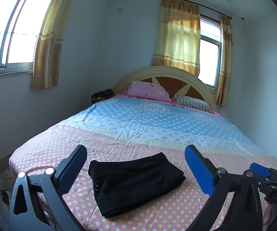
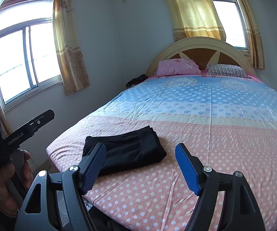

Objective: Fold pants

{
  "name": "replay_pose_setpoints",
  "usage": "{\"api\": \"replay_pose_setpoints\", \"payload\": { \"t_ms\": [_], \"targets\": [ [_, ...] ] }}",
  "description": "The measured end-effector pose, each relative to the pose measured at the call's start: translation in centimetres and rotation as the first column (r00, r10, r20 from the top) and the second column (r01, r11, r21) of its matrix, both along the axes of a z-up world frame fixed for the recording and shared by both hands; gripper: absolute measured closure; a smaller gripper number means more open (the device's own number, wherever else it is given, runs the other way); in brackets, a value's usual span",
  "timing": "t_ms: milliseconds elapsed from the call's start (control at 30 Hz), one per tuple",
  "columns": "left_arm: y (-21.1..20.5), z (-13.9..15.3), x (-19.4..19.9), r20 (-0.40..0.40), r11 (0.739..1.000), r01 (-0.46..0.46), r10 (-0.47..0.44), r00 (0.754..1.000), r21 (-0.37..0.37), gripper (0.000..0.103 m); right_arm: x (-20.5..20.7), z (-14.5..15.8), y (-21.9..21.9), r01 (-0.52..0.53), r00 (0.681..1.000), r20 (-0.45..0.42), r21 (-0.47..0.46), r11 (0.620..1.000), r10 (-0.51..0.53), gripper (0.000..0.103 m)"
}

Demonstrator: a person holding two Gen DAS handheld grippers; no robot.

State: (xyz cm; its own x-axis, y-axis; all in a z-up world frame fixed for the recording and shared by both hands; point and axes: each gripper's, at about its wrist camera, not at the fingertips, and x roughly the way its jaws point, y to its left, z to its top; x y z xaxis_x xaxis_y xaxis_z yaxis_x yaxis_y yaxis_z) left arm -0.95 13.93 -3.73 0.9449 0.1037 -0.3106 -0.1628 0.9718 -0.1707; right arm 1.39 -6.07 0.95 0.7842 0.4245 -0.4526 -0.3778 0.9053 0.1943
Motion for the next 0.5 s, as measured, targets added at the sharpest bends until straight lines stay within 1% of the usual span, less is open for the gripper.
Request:
{"api": "replay_pose_setpoints", "payload": {
  "t_ms": [167, 400, 500],
  "targets": [
    [0.30, -0.19, 0.43, -0.019, 1.000, -0.003, 0.003, 1.000, -0.007, 0.000, -0.12, -0.15, 0.19, -0.001, 1.000, -0.003, -0.001, 1.000, 0.001, 0.027],
    [0.11, -0.01, 0.21, -0.003, 1.000, -0.010, 0.009, 1.000, -0.013, 0.000, -0.16, -0.31, 0.36, -0.004, 1.000, -0.006, -0.005, 1.000, 0.004, 0.027],
    [-0.07, -0.09, 0.36, -0.017, 1.000, -0.011, 0.011, 1.000, -0.001, 0.000, -0.18, -0.50, 0.45, -0.006, 1.000, -0.010, -0.008, 1.000, 0.006, 0.027]
  ]
}}
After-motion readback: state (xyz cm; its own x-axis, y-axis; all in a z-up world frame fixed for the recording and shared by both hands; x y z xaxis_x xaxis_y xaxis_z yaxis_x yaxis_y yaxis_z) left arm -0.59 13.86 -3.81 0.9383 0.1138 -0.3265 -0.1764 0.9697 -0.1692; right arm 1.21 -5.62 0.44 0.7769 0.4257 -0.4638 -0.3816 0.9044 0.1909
